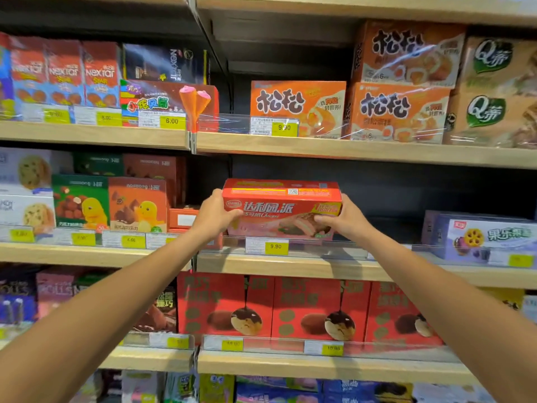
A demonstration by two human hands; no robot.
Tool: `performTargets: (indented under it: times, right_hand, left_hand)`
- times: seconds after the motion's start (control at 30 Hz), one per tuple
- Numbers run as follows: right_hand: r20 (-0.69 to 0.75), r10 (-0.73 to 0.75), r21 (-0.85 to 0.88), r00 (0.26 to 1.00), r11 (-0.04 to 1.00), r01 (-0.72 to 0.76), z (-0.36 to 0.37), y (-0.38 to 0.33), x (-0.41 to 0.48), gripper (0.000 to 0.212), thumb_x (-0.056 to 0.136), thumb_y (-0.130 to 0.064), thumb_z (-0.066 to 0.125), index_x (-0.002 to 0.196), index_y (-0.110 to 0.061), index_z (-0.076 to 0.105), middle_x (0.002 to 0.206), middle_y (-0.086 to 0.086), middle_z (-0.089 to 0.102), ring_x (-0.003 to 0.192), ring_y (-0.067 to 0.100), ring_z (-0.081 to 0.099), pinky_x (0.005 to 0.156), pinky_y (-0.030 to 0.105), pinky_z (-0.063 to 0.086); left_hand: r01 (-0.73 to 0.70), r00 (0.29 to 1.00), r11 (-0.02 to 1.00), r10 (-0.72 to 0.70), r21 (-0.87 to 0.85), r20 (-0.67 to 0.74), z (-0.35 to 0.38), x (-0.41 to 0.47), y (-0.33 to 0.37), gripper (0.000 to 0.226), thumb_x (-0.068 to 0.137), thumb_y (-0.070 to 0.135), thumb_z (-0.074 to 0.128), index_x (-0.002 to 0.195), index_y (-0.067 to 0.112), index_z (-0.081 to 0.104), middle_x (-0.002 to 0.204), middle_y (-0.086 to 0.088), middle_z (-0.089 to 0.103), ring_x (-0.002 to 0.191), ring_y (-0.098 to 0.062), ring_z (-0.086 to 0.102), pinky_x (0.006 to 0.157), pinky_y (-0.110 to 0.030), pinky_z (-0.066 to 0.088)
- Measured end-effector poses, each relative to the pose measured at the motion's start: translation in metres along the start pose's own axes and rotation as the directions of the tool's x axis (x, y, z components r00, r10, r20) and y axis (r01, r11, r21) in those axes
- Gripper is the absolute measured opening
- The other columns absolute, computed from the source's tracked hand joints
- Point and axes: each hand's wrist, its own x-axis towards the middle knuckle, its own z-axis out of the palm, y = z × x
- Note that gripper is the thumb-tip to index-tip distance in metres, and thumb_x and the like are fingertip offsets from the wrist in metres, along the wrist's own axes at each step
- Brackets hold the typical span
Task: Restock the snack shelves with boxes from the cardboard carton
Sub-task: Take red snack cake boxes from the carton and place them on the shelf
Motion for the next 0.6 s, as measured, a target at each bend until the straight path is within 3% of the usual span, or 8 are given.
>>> performTargets:
  times: [0.1,0.2,0.33,0.43,0.6]
  right_hand:
    - [0.005,0.051,-0.037,0.999,0.998,-0.05,0.013,0.011,-0.003,0.057,0.071,-0.038,0.078,0.12,-0.022,0.052,0.11,-0.007,0.065,0.103,0.012,0.063,0.085,0.033,0.051]
    - [-0.046,0.111,-0.096,0.993,0.989,-0.115,0.02,0.012,0.0,0.045,0.081,-0.032,0.071,0.118,-0.012,0.054,0.11,0.001,0.063,0.101,0.018,0.059,0.078,0.028,0.042]
    - [-0.088,0.152,-0.202,0.984,0.965,-0.167,0.02,0.008,0.0,0.051,0.083,-0.038,0.067,0.12,-0.007,0.051,0.117,0.01,0.06,0.104,0.026,0.057,0.082,0.034,0.045]
    - [-0.091,0.163,-0.205,0.982,0.962,-0.179,0.02,0.006,-0.005,0.05,0.084,-0.04,0.066,0.121,-0.01,0.05,0.117,0.007,0.061,0.106,0.025,0.057,0.086,0.037,0.047]
    - [-0.08,0.164,-0.127,0.983,0.977,-0.173,0.017,0.0,-0.014,0.033,0.088,-0.018,0.062,0.118,-0.011,0.051,0.106,0.003,0.059,0.092,0.017,0.055,0.077,0.029,0.04]
  left_hand:
    - [-0.012,1.0,0.997,0.012,0.076,-0.007,0.003,-0.001,-0.012,0.043,0.081,0.028,0.071,0.114,0.009,0.05,0.112,-0.009,0.059,0.104,-0.024,0.059,0.084,-0.035,0.051]
    - [-0.019,0.998,0.988,0.028,0.153,-0.057,0.005,-0.001,-0.014,0.05,0.084,0.029,0.067,0.125,0.009,0.046,0.124,-0.012,0.05,0.112,-0.027,0.053,0.093,-0.044,0.05]
    - [0.021,0.999,0.995,-0.017,0.1,-0.039,0.01,0.0,-0.007,0.052,0.089,0.02,0.062,0.134,0.01,0.04,0.133,-0.014,0.041,0.11,-0.029,0.055,0.091,-0.041,0.052]
    - [0.073,0.996,0.996,-0.071,0.044,-0.05,0.011,0.002,-0.003,0.052,0.089,0.015,0.061,0.135,0.009,0.039,0.135,-0.015,0.042,0.115,-0.03,0.053,0.092,-0.04,0.051]
    - [0.126,0.992,0.992,-0.126,-0.01,0.022,0.007,0.003,0.002,0.053,0.088,0.008,0.058,0.137,0.004,0.039,0.133,-0.016,0.05,0.117,-0.03,0.055,0.09,-0.038,0.052]
